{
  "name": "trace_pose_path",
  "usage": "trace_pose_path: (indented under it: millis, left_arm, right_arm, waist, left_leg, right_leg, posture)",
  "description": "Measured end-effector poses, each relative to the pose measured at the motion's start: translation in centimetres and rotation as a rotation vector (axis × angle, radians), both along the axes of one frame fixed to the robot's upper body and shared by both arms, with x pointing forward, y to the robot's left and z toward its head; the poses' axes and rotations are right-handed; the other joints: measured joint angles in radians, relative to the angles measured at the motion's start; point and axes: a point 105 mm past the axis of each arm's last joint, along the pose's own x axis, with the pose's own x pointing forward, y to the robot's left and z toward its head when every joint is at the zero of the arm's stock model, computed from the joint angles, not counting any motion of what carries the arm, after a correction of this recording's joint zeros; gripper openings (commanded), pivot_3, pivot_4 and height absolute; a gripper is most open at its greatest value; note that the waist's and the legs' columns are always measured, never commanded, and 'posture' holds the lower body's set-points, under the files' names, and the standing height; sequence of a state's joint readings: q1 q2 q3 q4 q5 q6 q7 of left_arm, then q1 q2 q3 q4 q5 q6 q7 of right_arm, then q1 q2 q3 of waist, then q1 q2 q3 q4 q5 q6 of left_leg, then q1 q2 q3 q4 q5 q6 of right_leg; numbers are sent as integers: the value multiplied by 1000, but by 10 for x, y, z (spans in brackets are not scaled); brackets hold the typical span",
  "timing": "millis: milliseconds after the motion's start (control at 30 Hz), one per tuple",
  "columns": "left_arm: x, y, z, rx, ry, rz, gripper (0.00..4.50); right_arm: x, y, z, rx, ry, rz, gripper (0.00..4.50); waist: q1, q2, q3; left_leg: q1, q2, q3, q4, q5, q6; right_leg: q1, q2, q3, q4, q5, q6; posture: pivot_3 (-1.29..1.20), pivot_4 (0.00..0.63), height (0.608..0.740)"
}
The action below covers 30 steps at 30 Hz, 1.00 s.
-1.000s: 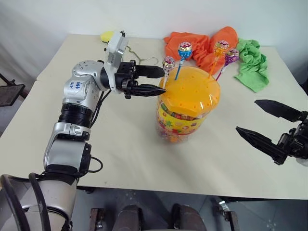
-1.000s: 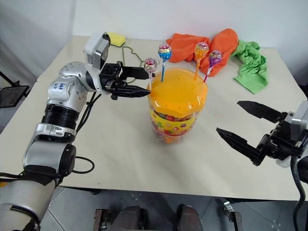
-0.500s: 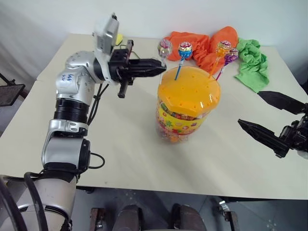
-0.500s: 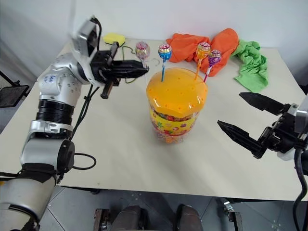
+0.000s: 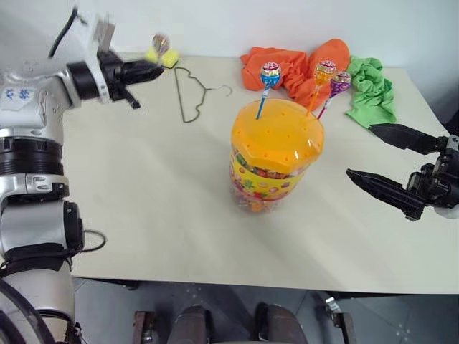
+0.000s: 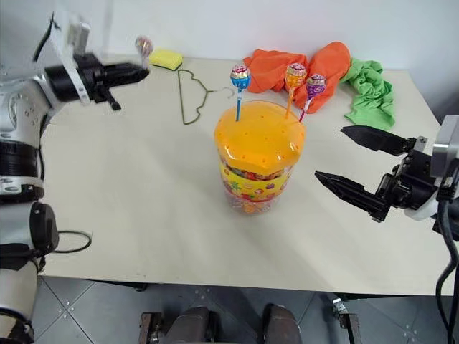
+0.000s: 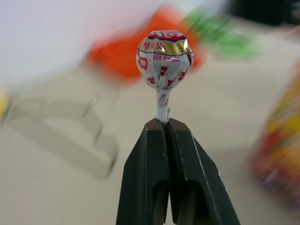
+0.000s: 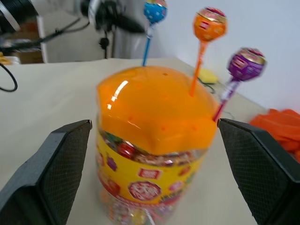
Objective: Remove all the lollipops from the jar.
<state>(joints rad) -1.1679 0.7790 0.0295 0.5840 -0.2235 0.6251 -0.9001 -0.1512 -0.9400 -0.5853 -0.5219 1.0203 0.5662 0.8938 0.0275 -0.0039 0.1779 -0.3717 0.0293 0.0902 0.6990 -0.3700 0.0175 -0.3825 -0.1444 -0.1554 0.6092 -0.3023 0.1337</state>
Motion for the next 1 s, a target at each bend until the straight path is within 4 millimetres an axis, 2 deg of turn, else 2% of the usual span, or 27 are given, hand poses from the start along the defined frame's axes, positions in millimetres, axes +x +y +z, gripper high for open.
trace_pose_path:
  millis: [33, 133, 233, 367, 467, 600, 700, 867, 933, 967, 1000]
  left_arm:
    - [1, 14, -23, 34, 82, 90, 11]
    - [1, 38, -78, 97, 296, 267, 11]
    - [-3, 54, -106, 179, 433, 406, 11]
    - [-7, 66, -122, 234, 521, 496, 11]
    - [-8, 69, -122, 266, 563, 537, 11]
    - [-13, 70, -124, 264, 642, 554, 956]
    - [-18, 71, -121, 289, 668, 550, 1902]
    - [-23, 65, -94, 326, 633, 508, 3491]
    - [-27, 57, -81, 343, 612, 456, 4135]
    - [-29, 50, -68, 341, 584, 415, 4444]
    - [-30, 44, -55, 337, 550, 382, 4478]
  right_arm:
    - [2, 2, -1, 1, 9, 19, 4500]
    - [8, 1, -5, 8, 36, 25, 4500]
    - [11, 4, -5, 10, 33, 38, 4500]
    - [13, 5, -8, 6, 42, 43, 4500]
    - [13, 5, -9, 7, 36, 42, 4500]
    - [13, 5, -9, 8, 33, 44, 4500]
    - [13, 5, -10, 8, 37, 42, 4500]
    - [14, 2, -12, 7, 44, 34, 4500]
    - [13, -1, -13, 10, 46, 20, 4500]
    - [12, -4, -12, 13, 44, 6, 4500]
    - [12, -6, -11, 14, 41, 0, 4500]
  waist:
    - [-2, 0, 0]
    - [1, -3, 2]
    - [3, -5, 3]
    - [2, -5, 3]
    - [-1, -5, 3]
    - [-2, -5, 3]
    - [-2, -5, 3]
    - [1, -5, 3]
    - [1, -6, 3]
    - [2, -7, 4]
    - [2, -8, 4]
  left_leg:
    - [0, 0, 0, 0, 0, 0]
    - [-2, 0, 1, 0, 0, 0]
    - [-5, -1, 1, 2, 0, 0]
    - [-6, 0, 3, 1, 0, 0]
    - [-7, 0, 4, 1, 0, 0]
    - [-7, 0, 4, 1, 0, 0]
    - [-7, 0, 5, 1, 0, 0]
    - [-7, -1, 5, 1, 0, 0]
    - [-7, 0, 5, 1, 0, 0]
    - [-8, 0, 4, 1, 0, 0]
    - [-8, 0, 4, 2, 0, 0]
  right_leg:
    - [0, 0, 0, 0, 0, 0]
    - [-2, 0, 0, 1, 0, 0]
    - [-6, -1, 1, 3, 0, 0]
    - [-9, -1, 1, 4, 0, 0]
    - [-9, -1, 1, 4, 0, 0]
    - [-11, -1, 1, 6, 0, 0]
    - [-11, -1, 1, 6, 0, 0]
    - [-11, -2, 1, 7, 0, 0]
    - [-11, -2, 1, 7, 0, 0]
    - [-12, -2, 1, 8, 0, 0]
    - [-13, -2, 1, 7, 0, 0]
  posture:
    - [0, 150, 740]
    - [0, 150, 740]
    - [0, 150, 740]
    - [0, 150, 740]
    - [0, 150, 740]
    - [0, 150, 740]
    - [0, 150, 740]
    - [0, 150, 740]
    - [0, 150, 740]
    - [0, 150, 740]
    - [0, 150, 740]
